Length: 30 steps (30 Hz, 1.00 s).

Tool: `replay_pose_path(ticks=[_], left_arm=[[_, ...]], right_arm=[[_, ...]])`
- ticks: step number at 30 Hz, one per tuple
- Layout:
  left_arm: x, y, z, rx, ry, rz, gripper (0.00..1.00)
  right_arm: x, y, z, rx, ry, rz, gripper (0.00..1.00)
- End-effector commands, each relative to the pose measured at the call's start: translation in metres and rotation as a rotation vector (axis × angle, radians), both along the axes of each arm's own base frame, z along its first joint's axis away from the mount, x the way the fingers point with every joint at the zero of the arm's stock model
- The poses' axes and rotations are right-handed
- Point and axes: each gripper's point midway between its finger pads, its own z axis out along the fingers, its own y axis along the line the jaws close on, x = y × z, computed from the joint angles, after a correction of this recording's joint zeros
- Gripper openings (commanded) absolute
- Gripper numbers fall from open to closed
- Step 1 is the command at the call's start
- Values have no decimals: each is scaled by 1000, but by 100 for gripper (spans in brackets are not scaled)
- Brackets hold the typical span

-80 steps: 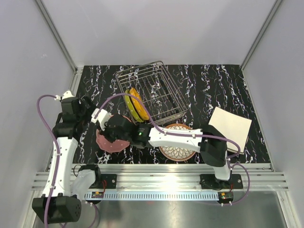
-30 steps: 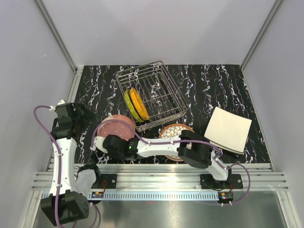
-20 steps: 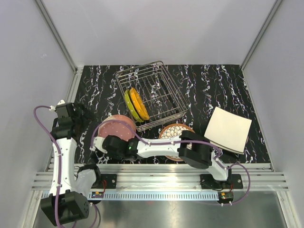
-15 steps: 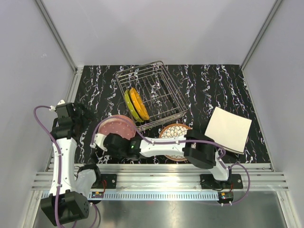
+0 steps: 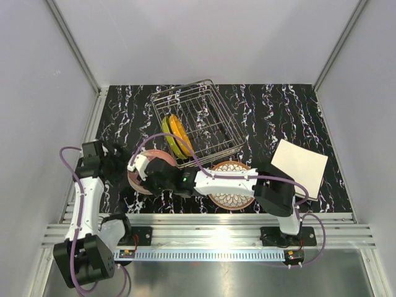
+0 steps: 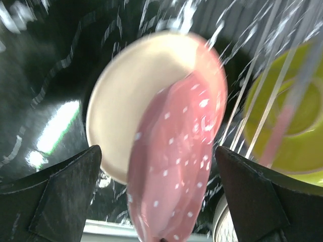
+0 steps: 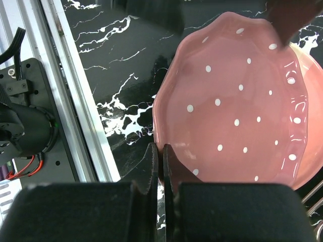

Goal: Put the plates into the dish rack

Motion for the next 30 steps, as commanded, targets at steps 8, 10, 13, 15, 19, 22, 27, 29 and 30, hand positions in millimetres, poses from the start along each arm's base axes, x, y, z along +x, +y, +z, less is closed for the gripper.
replay_pose_path(ticks=[8, 10, 13, 15, 19, 22, 27, 29, 30], left_arm=[[1, -25, -15, -157, -25, -38, 99], [4, -28, -17, -182, -44, -36, 96], [10, -33, -14, -223, -72, -32, 84], [14, -34, -11, -235, -92, -28, 72], [17, -31, -3, -222, -110, -19, 36], [17, -27, -1, -198, -112, -13, 17], [16, -26, 1, -191, -106, -16, 4], [17, -29, 3, -200, -108, -25, 3], [17, -29, 4, -201, -112, -30, 3]], right_arm=[[7, 13, 104, 293, -57, -6, 0], [5, 14, 107, 308, -53, -1, 0], [4, 15, 110, 321, -42, 0, 0], [-2, 16, 109, 324, -23, 24, 0], [-4, 14, 102, 316, -3, 25, 0], [-4, 10, 98, 303, -3, 17, 0], [-3, 2, 97, 263, -9, 2, 33], [1, -5, 94, 236, -32, -24, 58], [2, -9, 100, 241, -48, -34, 64]])
